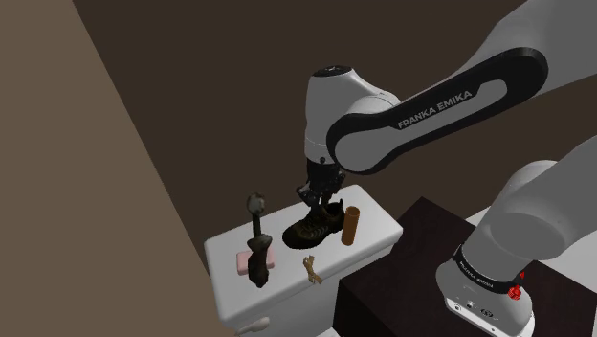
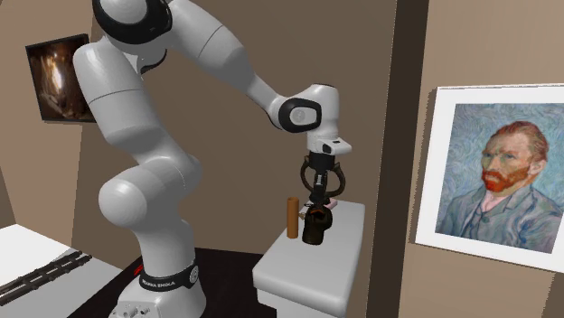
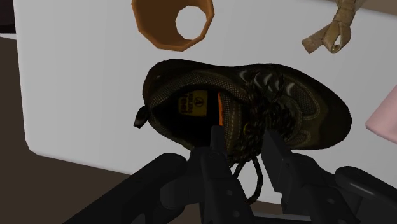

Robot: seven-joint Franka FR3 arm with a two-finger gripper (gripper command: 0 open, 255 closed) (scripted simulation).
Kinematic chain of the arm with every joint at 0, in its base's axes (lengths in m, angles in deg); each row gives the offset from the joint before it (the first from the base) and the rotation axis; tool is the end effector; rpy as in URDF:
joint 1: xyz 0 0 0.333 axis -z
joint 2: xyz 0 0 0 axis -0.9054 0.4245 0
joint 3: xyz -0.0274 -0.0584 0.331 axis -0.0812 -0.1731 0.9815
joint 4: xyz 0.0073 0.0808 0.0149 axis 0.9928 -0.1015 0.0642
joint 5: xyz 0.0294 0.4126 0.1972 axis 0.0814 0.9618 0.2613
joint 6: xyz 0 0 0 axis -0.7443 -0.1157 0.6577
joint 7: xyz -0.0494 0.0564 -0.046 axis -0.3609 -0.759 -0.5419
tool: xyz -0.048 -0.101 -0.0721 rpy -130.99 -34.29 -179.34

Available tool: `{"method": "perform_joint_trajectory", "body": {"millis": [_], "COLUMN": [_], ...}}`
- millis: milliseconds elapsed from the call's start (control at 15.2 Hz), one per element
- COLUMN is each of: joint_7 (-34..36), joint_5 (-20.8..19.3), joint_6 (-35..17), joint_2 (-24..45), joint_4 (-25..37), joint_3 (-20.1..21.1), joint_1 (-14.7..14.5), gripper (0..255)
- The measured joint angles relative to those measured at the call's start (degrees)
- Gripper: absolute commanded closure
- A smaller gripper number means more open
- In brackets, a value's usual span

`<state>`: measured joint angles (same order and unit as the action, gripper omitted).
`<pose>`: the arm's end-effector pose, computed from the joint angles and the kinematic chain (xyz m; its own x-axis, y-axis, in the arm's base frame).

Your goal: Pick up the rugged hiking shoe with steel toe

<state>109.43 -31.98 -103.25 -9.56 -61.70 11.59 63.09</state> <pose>0.3920 0.2518 0.3248 0.9931 -0.1176 0.0003 -0.1176 -0.9928 -0.0215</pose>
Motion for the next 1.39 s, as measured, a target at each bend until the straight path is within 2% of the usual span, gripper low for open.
{"method": "perform_joint_trajectory", "body": {"millis": [528, 1386], "joint_7": [-0.1, -0.5], "joint_5": [0.1, 0.1], "joint_6": [0.6, 11.6], "joint_2": [-0.3, -5.5], "joint_4": [0.2, 6.2], "joint_3": [-0.1, -2.6], "joint_1": [-0.1, -0.5], "gripper": [255, 255]}}
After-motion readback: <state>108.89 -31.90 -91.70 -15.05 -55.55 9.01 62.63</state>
